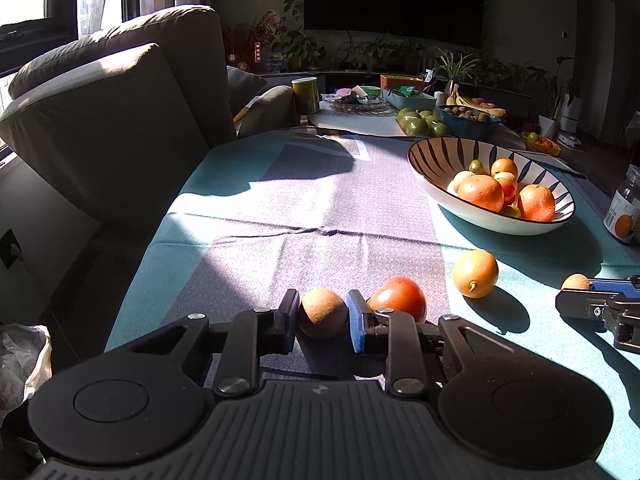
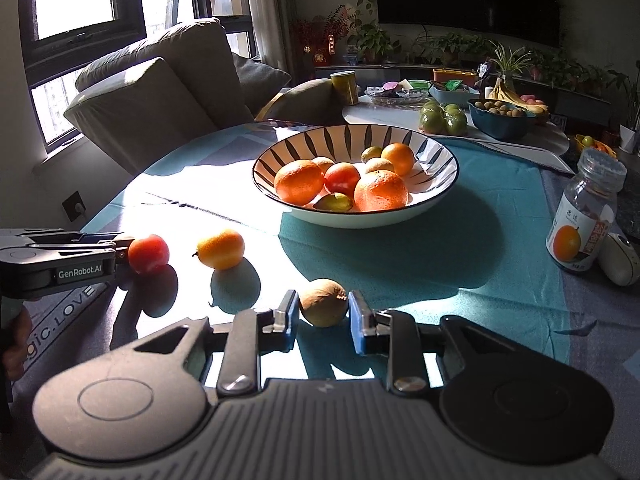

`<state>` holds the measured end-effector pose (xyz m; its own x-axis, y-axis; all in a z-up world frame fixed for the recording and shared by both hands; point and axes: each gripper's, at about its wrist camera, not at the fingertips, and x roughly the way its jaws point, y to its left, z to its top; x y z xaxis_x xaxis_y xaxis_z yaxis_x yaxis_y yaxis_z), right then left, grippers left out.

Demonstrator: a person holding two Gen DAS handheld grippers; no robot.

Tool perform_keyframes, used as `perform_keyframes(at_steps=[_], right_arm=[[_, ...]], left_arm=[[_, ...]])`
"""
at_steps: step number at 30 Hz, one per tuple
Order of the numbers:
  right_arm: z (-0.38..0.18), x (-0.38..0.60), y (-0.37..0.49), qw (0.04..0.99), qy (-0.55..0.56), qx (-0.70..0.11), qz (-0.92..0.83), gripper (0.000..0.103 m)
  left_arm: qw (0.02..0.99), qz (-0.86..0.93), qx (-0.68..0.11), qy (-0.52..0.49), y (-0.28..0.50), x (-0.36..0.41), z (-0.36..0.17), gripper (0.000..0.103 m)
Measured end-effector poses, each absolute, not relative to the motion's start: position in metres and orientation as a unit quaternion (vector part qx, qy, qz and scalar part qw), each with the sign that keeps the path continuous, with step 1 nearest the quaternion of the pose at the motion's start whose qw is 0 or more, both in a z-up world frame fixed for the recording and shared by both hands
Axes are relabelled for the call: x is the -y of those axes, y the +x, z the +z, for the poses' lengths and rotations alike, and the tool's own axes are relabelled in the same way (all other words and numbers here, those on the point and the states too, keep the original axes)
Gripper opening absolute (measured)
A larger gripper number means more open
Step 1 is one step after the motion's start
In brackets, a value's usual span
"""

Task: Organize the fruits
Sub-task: 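Grasp the brown kiwi with the left tool while the right tool grasps a small brown pear, then carry the kiwi and small brown pear into the striped bowl and open both tools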

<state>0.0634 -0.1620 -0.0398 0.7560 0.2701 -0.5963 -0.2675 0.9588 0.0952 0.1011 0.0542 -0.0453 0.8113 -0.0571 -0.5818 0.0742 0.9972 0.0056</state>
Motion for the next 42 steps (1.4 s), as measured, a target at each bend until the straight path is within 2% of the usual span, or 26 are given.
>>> perform_keyframes(at_steps=[21,42], right_arm=[[-0.014,0.182,0.059,0.947,0.038,-0.285,0.141,0.084],[0.006,0.2,0.107,0.956,0.06,-0.254,0.132,0.084]], left_arm=[[0.963,-0.06,-0.262,0.014,0.092,-0.034,-0.003,0.024],[0.957,-0.135,-0.253,0.038,0.151,0.04,0.009,0.024]])
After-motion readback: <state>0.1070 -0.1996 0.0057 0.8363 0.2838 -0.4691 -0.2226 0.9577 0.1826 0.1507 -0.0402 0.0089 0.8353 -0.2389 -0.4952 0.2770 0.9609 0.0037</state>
